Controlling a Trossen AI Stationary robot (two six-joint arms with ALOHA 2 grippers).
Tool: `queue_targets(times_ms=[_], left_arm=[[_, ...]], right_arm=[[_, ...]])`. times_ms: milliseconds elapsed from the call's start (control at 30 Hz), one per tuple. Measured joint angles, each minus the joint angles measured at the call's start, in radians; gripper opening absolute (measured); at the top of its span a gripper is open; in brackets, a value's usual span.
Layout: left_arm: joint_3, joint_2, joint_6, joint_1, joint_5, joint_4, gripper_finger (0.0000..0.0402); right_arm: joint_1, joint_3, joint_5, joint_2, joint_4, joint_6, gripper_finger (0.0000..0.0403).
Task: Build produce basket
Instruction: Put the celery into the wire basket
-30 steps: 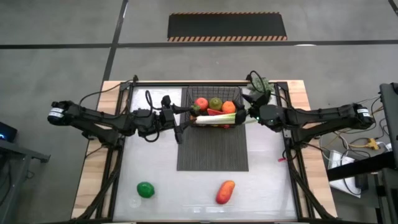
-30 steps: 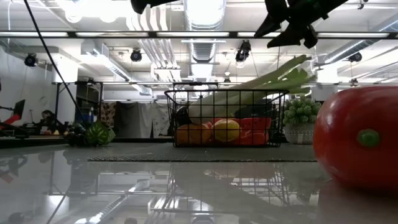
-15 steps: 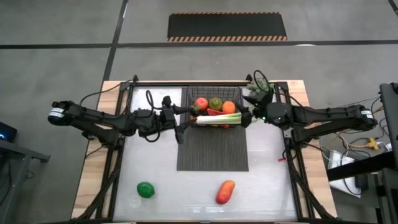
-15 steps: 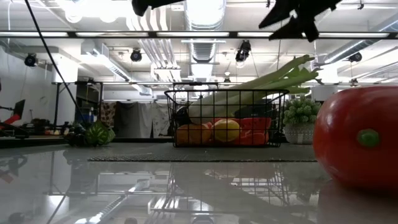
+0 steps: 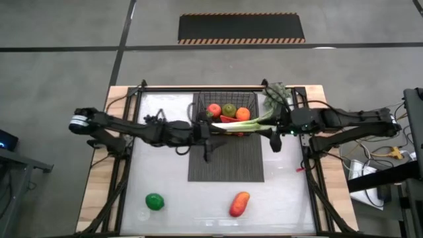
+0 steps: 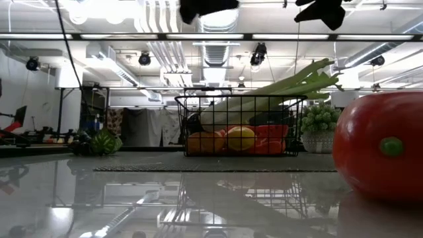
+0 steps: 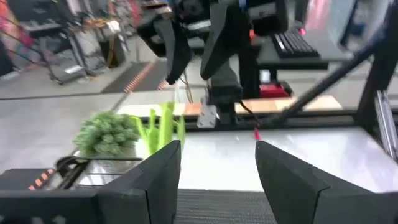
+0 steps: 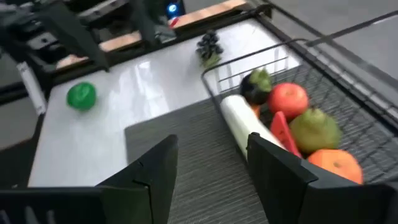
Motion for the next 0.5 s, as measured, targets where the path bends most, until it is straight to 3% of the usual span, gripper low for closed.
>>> queue_targets(times_ms=[300,500], left_arm=[[0.200,0.227,0.086,0.051,0.024,-0.164,0.0192],[0.284,0.350,0.107,0.108,0.023,-0.167,0.0192]], right_arm=[[0.155,-0.093,0.024,-0.030,0.096,-0.002,0.0159],[0.262,-0.136,0.027,-0.057,0.165,-0.028,0.0147]])
